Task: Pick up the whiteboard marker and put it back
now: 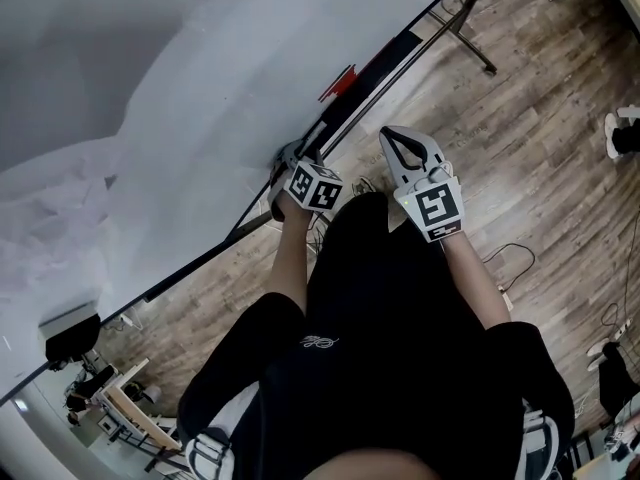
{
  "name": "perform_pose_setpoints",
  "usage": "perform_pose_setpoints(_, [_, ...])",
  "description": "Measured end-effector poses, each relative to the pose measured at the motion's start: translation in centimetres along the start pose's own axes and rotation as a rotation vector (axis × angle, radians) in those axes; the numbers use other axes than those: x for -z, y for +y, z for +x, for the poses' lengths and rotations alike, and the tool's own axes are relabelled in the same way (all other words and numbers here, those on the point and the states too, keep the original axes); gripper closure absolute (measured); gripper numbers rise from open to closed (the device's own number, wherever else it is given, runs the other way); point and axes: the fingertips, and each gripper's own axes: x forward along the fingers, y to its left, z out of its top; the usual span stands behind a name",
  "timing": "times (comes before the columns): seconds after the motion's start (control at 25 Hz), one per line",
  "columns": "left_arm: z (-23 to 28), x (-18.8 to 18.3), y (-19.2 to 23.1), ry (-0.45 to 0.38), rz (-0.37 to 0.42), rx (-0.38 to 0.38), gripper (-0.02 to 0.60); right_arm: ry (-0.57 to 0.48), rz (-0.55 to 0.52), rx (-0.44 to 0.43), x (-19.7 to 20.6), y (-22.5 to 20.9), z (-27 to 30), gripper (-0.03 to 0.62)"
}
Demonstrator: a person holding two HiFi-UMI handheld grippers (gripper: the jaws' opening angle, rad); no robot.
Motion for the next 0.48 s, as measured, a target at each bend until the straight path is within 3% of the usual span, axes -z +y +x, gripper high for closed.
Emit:
perform_pose_setpoints(0.32, [0.5, -0.4, -0.2, 0.0, 0.0, 0.015, 0.514, -0.001, -0.022, 0.026, -0.5, -0.6, -1.4, 0.589])
perform_pose_setpoints(0.48, [0.0, -0.6, -0.1, -0.001, -0.048, 0.033, 0.514, -0.003, -0.031, 0.035, -0.7, -1.0, -2.6, 0.589])
